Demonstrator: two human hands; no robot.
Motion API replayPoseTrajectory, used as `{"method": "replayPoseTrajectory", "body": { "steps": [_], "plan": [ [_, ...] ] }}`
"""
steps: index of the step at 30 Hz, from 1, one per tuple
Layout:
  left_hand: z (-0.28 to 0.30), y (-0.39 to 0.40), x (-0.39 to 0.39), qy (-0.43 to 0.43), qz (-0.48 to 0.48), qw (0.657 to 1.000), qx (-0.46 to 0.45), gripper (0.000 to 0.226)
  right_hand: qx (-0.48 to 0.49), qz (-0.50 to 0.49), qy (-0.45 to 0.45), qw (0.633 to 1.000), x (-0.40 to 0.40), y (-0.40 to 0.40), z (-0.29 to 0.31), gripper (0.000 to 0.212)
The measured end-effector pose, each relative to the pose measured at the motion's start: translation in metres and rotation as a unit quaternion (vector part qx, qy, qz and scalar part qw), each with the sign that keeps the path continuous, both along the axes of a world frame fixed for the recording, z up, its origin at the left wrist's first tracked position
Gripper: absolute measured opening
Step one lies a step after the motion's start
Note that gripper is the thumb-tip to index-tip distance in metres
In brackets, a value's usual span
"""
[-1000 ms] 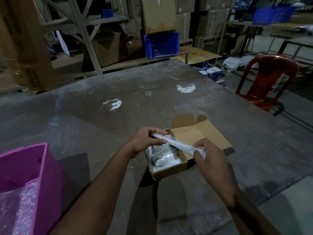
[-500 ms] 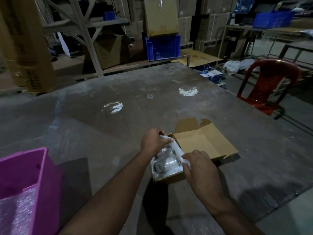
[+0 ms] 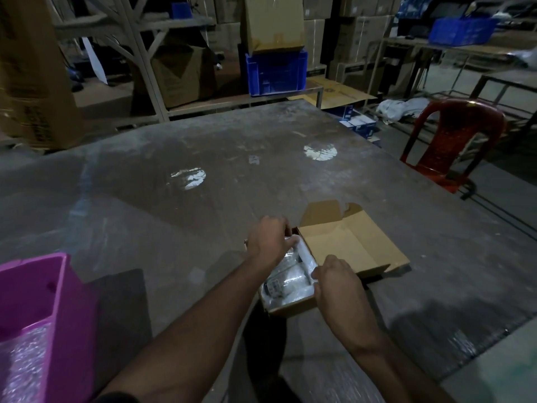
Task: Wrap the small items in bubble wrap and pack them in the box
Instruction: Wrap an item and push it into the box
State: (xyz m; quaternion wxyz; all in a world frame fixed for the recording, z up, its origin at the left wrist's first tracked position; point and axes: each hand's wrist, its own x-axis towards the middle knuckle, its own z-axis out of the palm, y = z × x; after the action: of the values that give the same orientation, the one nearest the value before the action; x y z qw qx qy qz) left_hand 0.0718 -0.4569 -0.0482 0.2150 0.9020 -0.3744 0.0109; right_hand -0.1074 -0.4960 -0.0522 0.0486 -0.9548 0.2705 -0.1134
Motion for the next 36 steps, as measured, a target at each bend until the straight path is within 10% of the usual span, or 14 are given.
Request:
{"method": "replayPoseTrajectory", "body": {
  "steps": [36],
  "plan": [
    [-0.010, -0.008, -0.007, -0.150, -0.044, 0.978, 0.140, 0.021, -0.007, 0.033, 0.176, 0.984, 0.012, -0.016, 0.038, 0.025]
  ]
}}
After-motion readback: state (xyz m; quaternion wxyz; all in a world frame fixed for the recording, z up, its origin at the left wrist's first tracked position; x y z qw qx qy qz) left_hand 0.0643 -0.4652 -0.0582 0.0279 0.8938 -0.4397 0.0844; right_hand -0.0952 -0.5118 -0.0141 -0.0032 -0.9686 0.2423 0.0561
